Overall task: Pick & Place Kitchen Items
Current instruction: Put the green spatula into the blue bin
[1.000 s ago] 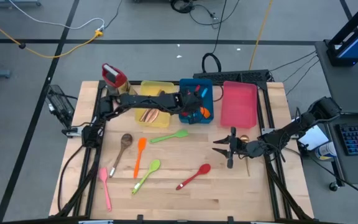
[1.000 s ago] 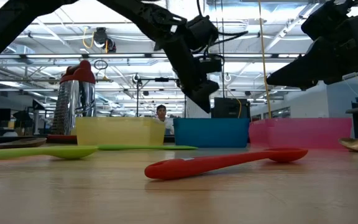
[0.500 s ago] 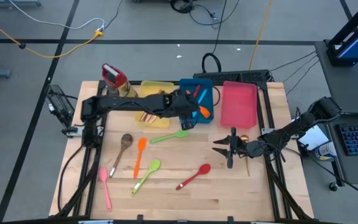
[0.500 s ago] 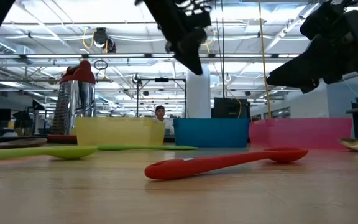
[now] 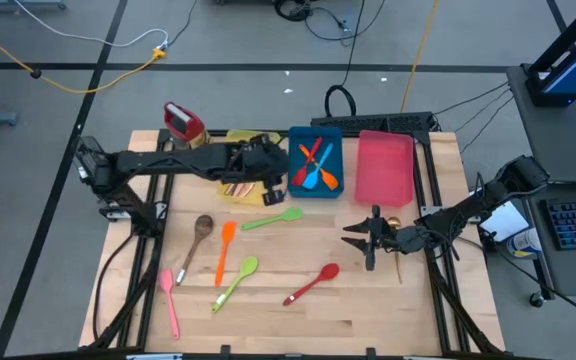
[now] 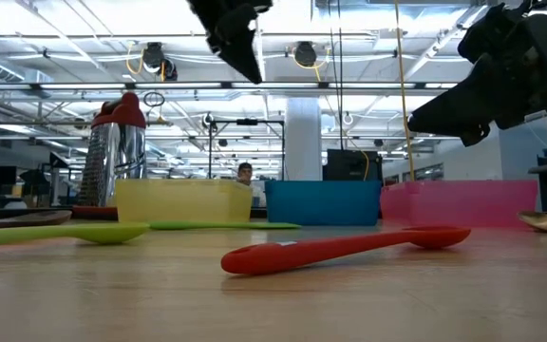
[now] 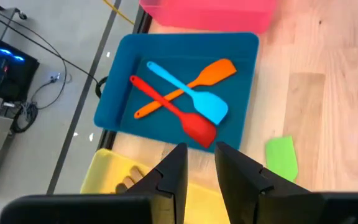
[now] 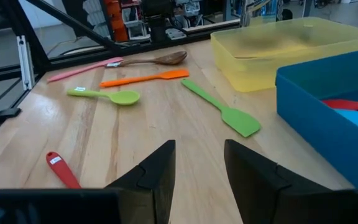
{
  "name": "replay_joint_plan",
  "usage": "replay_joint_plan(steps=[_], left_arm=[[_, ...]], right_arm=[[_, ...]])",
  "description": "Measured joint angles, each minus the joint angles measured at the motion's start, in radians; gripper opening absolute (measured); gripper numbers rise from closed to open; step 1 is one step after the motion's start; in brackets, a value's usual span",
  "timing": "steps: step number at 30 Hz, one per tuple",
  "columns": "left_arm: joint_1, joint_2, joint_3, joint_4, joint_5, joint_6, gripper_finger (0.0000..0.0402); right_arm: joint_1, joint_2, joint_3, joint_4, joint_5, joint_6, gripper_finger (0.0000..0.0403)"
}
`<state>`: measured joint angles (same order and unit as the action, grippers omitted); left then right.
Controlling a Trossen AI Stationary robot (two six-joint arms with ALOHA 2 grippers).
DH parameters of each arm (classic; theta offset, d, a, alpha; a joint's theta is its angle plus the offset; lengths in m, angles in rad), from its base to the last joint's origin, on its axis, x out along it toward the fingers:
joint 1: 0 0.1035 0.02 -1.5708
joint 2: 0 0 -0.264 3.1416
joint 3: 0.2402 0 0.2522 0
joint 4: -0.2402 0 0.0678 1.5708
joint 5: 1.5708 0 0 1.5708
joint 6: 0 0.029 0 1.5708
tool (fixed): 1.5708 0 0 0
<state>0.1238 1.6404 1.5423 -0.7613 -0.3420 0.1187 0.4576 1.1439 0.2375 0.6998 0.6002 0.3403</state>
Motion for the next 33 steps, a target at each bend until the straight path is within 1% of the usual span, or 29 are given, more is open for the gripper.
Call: replay_joint_plan(steps=[6, 10, 14, 16, 18, 21, 23, 25, 28, 33], left_arm=[[0.001, -0.159, -0.299, 0.214, 0.001, -0.036, 0.0088], [-0.009, -0.248, -0.490, 0.393, 0.001, -0.115, 0.0088], [-0.034, -0.303, -0.670, 0.631, 0.002, -0.160, 0.0088], [-0.049, -0.302, -0.747, 0.790, 0.003, -0.164, 0.0088], [-0.060, -0.301, -0.816, 0.912, 0.006, -0.164, 0.0088], [-0.068, -0.276, -0.881, 1.079, 0.014, -0.165, 0.0088], [-0.068, -0.272, -0.921, 1.113, 0.051, -0.173, 0.0088], [-0.068, -0.264, -0.932, 1.156, 0.101, -0.193, 0.0088], [-0.073, -0.256, -0.948, 1.154, 0.141, -0.236, 0.0088], [-0.092, -0.220, -0.946, 1.178, 0.136, -0.286, 0.0088]], right_arm=[[0.000, 0.000, 0.000, -0.001, 0.000, -0.014, 0.0130], [0.000, 0.000, 0.000, -0.001, 0.001, -0.080, 0.0130], [-0.008, 0.000, 0.000, 0.002, 0.001, -0.197, 0.0130], [-0.020, 0.000, 0.000, 0.013, 0.006, -0.250, 0.0130], [-0.037, 0.000, 0.000, 0.022, 0.007, -0.278, 0.0130], [-0.066, 0.000, 0.000, 0.024, 0.006, -0.282, 0.0130], [-0.088, 0.000, 0.000, 0.023, 0.006, -0.282, 0.0130], [-0.112, 0.000, 0.000, 0.022, 0.006, -0.285, 0.0130], [-0.148, 0.000, 0.000, 0.031, 0.006, -0.312, 0.0130], [-0.211, 0.000, 0.000, 0.031, 0.003, -0.326, 0.0130]])
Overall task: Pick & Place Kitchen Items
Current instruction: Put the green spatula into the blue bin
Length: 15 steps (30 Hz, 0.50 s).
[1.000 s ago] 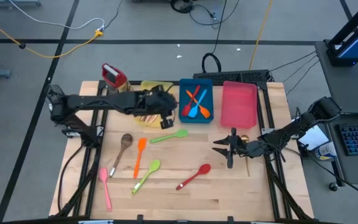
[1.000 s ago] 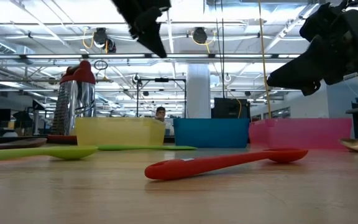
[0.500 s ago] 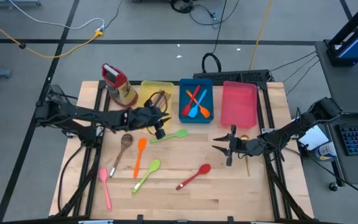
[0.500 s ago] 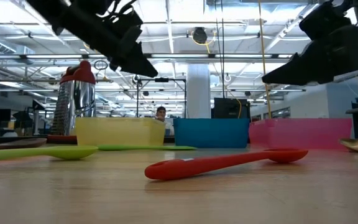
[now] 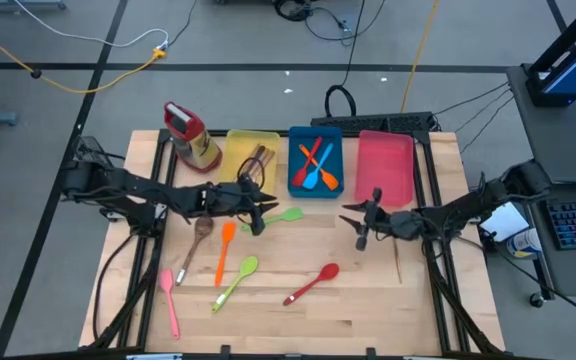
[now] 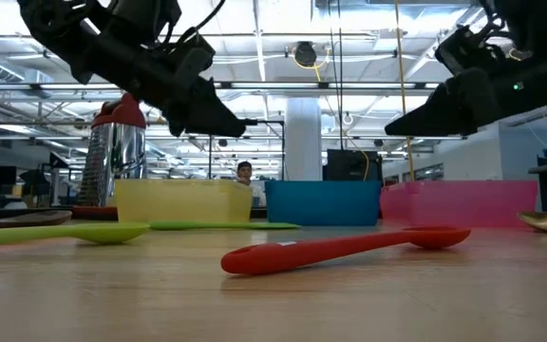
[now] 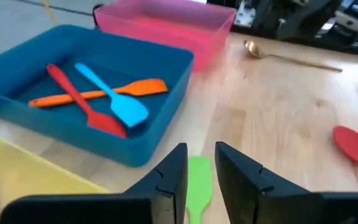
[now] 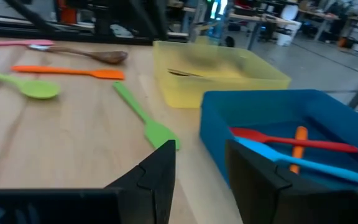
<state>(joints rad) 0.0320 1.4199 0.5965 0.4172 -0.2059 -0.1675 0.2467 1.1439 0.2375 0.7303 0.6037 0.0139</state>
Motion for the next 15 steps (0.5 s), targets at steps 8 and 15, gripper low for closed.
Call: replay_joint_plan(steps=[8, 15], left_arm=[[0.001, 0.097, 0.001, 0.051, -0.004, -0.172, 0.0088], [0.001, 0.157, 0.000, 0.039, 0.013, -0.166, 0.0088]], right_arm=[[-0.071, 0.000, 0.000, -0.002, -0.002, 0.000, 0.0130], [-0.102, 0.000, 0.000, -0.009, -0.005, 0.000, 0.0130]])
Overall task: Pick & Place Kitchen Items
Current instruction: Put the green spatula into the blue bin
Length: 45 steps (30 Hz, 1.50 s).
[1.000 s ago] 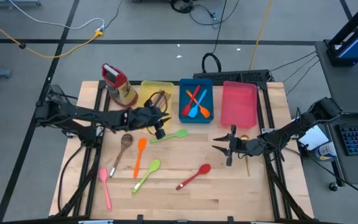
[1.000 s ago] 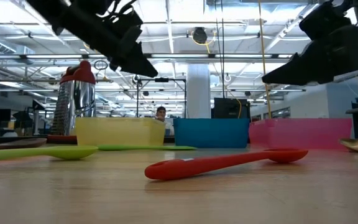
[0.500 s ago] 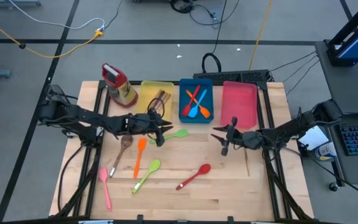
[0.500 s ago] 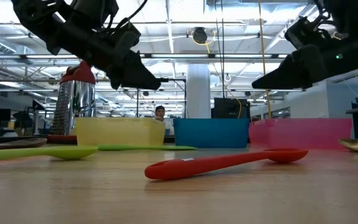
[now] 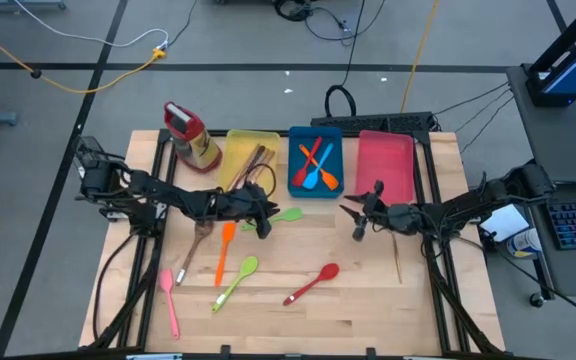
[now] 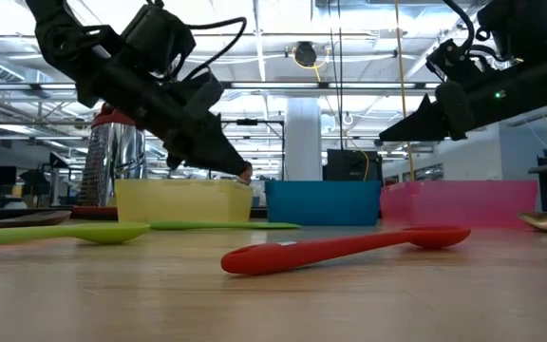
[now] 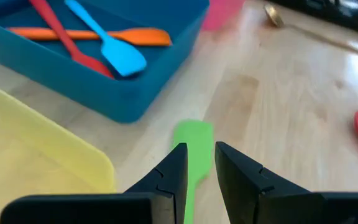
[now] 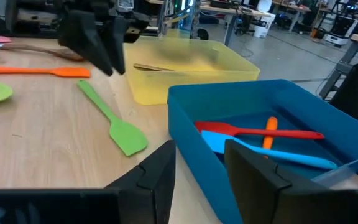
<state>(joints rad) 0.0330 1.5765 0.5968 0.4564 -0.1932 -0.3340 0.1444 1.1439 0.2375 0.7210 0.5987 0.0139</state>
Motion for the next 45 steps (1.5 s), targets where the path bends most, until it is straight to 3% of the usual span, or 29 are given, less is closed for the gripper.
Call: replay_joint_plan(steps=[6, 12, 20, 27, 45], left_arm=[[-0.009, 0.004, 0.000, -0.056, 0.104, 0.067, 0.0088], [-0.064, -0.001, 0.019, -0.125, 0.113, 0.106, 0.0088], [-0.129, -0.003, 0.135, -0.471, 0.058, 0.098, 0.0088], [-0.107, 0.001, 0.137, -0.631, -0.037, -0.012, 0.0088], [-0.085, 0.005, 0.060, -0.595, -0.008, -0.099, 0.0088]], right_arm=[[-0.003, 0.000, 0.000, -0.002, 0.000, 0.000, 0.0130], [-0.003, 0.000, 0.000, -0.015, -0.001, 0.000, 0.0130], [-0.004, 0.000, 0.000, -0.015, -0.001, 0.002, 0.0130], [-0.004, 0.000, 0.000, -0.015, -0.001, 0.090, 0.0130], [-0.004, 0.000, 0.000, -0.015, -0.001, 0.105, 0.0130]])
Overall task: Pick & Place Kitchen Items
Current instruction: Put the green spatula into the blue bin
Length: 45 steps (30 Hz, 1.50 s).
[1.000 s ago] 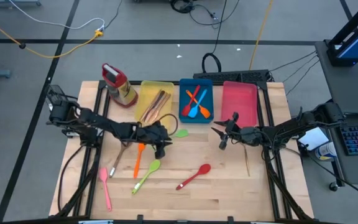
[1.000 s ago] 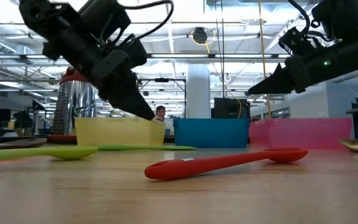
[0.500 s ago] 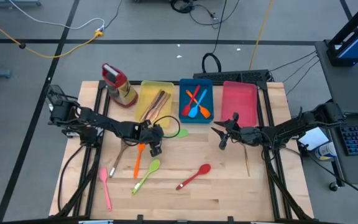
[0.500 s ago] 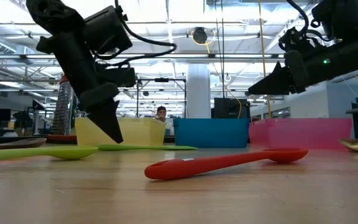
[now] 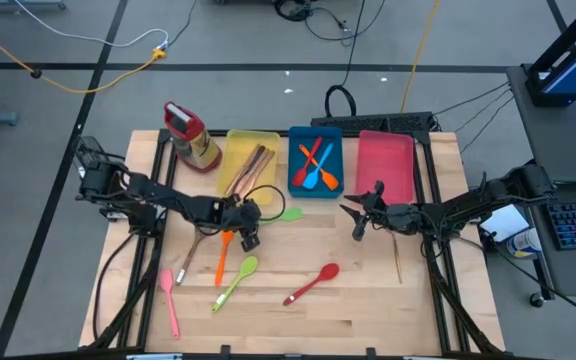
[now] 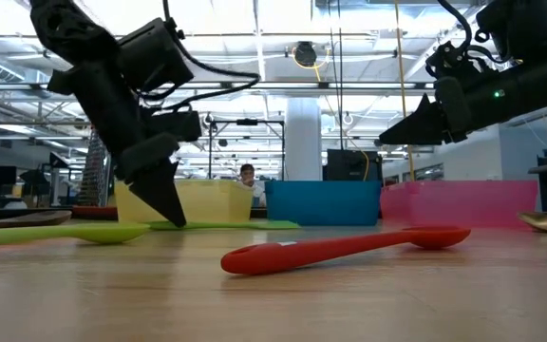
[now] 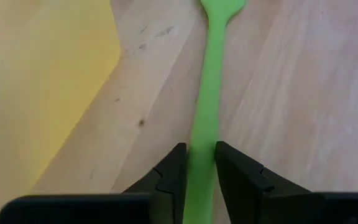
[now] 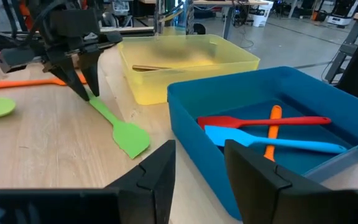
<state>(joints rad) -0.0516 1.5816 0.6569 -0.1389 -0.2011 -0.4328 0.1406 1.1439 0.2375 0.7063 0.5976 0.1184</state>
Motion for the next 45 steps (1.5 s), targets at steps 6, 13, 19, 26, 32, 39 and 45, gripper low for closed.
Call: replay_joint_plan(steps=[6, 13, 19, 26, 32, 39, 45], left_arm=[[-0.023, 0.001, -0.034, 0.027, 0.002, -0.023, 0.0088], [-0.027, 0.000, -0.042, 0.028, 0.012, 0.000, 0.0073], [-0.026, -0.002, -0.045, 0.061, 0.048, 0.019, 0.0013], [-0.066, 0.002, -0.046, 0.119, 0.201, 0.037, 0.0000], [-0.085, -0.002, -0.045, 0.118, 0.143, 0.050, 0.0003], [-0.084, -0.112, -0.018, -0.015, 0.023, 0.067, 0.0003], [-0.078, -0.187, -0.014, -0.109, -0.029, 0.063, 0.0006]], right_arm=[[0.000, 0.000, 0.000, 0.000, 0.000, -0.003, 0.0130], [0.000, 0.000, 0.000, 0.000, -0.009, -0.003, 0.0130], [0.000, 0.000, 0.000, 0.003, -0.156, 0.001, 0.0130], [0.000, 0.000, 0.000, 0.032, -0.155, -0.009, 0.0130], [0.000, 0.006, -0.001, 0.026, -0.154, -0.007, 0.0130], [0.000, 0.016, -0.001, 0.041, -0.154, -0.007, 0.0130], [0.000, 0.017, -0.001, 0.075, -0.156, -0.011, 0.0130]])
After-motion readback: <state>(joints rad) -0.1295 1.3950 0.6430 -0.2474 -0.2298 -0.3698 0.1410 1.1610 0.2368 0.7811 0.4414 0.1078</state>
